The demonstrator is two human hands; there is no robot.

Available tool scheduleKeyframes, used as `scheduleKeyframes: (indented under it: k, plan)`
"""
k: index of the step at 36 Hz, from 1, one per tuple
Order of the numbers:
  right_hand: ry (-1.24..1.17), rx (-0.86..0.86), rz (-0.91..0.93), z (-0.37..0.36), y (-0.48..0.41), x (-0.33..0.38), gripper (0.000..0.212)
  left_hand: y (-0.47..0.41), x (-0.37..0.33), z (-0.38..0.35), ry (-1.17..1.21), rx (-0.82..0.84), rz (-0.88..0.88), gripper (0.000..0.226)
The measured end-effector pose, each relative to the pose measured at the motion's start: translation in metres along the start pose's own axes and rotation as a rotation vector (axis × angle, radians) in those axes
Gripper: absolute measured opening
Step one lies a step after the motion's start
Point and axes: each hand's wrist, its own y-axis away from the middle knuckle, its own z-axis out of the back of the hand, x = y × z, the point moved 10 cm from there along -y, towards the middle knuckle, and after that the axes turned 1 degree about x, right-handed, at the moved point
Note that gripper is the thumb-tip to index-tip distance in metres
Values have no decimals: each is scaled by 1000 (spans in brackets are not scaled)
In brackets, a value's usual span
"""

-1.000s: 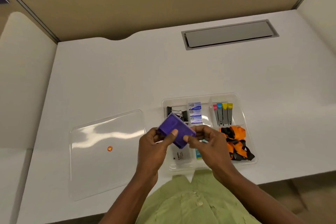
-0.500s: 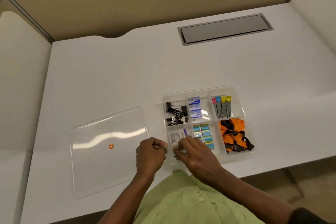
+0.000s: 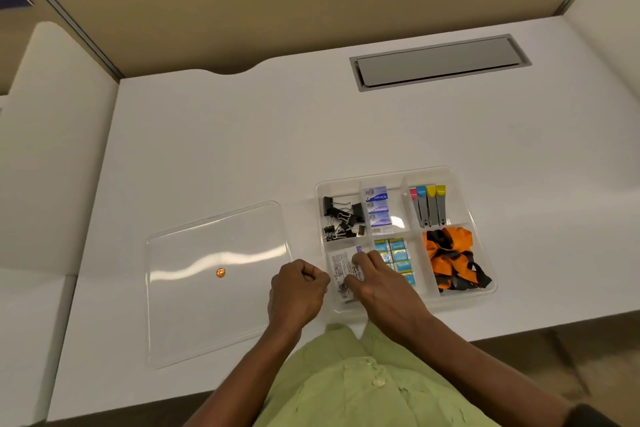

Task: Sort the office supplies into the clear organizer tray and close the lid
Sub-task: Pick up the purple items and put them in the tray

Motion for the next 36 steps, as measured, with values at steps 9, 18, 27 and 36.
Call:
scheduleKeyframes:
  k: [9, 18, 27, 36]
  plan:
    - [-1, 49, 12, -1, -4, 1, 42, 0, 7, 1, 15, -1, -11, 17]
    - [-177, 65, -208, 3, -6, 3, 75, -1, 31, 35, 70, -79, -17, 28]
    - [-255, 36, -265, -13, -13, 12, 74, 10, 21, 4, 113, 55, -79, 13]
    - [-132, -27, -214, 20, -5, 20, 54, 2, 32, 23, 39, 0, -80, 19]
